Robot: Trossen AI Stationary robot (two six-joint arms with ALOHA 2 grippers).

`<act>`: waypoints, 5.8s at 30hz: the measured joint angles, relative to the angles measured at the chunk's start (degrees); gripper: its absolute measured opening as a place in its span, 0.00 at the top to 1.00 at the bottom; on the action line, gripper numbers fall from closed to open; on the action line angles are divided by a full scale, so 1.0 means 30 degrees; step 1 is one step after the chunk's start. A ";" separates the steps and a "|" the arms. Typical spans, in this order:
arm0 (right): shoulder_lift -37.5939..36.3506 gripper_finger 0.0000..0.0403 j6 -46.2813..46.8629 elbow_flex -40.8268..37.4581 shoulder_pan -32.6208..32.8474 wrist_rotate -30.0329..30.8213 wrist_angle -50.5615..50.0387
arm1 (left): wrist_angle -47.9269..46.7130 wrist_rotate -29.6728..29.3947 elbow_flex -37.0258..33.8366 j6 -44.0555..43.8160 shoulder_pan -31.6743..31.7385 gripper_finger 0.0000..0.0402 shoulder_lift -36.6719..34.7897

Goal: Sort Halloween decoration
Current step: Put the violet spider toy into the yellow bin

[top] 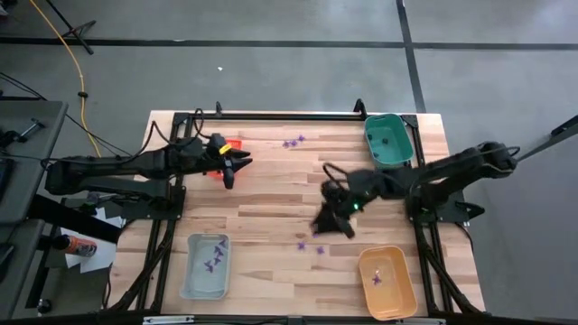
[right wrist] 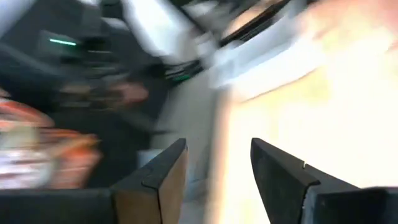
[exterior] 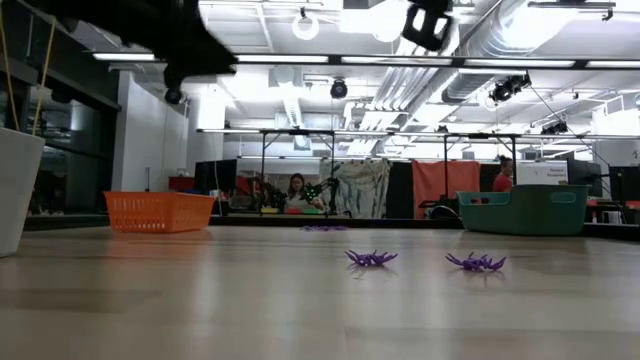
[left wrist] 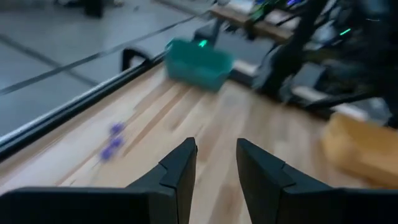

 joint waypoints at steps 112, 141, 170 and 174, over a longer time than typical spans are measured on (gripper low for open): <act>1.4916 1.00 0.3030 1.1304 -1.3070 0.8432 -0.9380 | 0.4120 -0.1945 0.1261 0.1481 -0.1887 0.99 -0.2325; 1.4356 1.00 -0.3880 1.0270 -1.0693 0.6955 -1.7177 | 0.2601 -0.1945 0.1261 0.1371 -0.1887 0.99 -0.2331; 0.3812 0.93 -0.2800 0.2051 -0.5089 0.2336 -1.2908 | 0.2544 -0.1945 0.1261 0.0990 -0.1887 0.99 -0.2331; 0.4737 0.76 -0.7121 0.2051 -0.4005 0.2681 -1.2003 | 0.2531 -0.1945 0.1261 0.0993 -0.1887 0.99 -0.2331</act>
